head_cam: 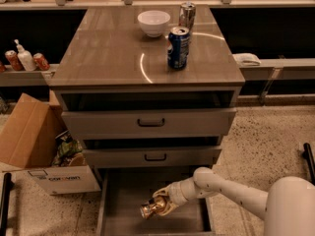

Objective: Pick orange can from bottom drawer and place on counter

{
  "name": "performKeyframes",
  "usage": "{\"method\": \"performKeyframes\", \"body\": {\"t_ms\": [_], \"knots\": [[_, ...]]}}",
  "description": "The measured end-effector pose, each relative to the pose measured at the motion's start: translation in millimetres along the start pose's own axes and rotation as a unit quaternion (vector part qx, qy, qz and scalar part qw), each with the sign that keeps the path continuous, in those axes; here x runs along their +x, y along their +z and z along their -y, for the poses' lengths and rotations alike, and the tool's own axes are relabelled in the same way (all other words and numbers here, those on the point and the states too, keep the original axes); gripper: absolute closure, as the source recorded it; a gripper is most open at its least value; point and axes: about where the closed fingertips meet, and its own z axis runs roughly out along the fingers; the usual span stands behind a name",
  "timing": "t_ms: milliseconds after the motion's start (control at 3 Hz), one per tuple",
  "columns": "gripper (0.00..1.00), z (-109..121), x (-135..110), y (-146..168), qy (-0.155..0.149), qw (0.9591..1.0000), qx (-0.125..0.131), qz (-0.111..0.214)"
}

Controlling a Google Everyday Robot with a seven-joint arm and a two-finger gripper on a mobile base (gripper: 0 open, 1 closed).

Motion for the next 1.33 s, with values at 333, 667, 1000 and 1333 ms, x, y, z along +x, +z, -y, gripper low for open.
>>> {"method": "performKeyframes", "body": {"t_ms": [333, 667, 1000, 1333], "knots": [[1.00, 1.7, -5.7, -6.5, -0.004, 1.0000, 0.004, 0.007], [1.00, 3.9, -39.3, -47.4, -0.031, 0.9987, 0.031, 0.025], [1.00, 7.5, -75.8, -84.1, -0.050, 0.9971, 0.050, 0.027], [1.00, 20.9, -105.6, -114.0, -0.051, 0.9970, 0.054, 0.020]]}}
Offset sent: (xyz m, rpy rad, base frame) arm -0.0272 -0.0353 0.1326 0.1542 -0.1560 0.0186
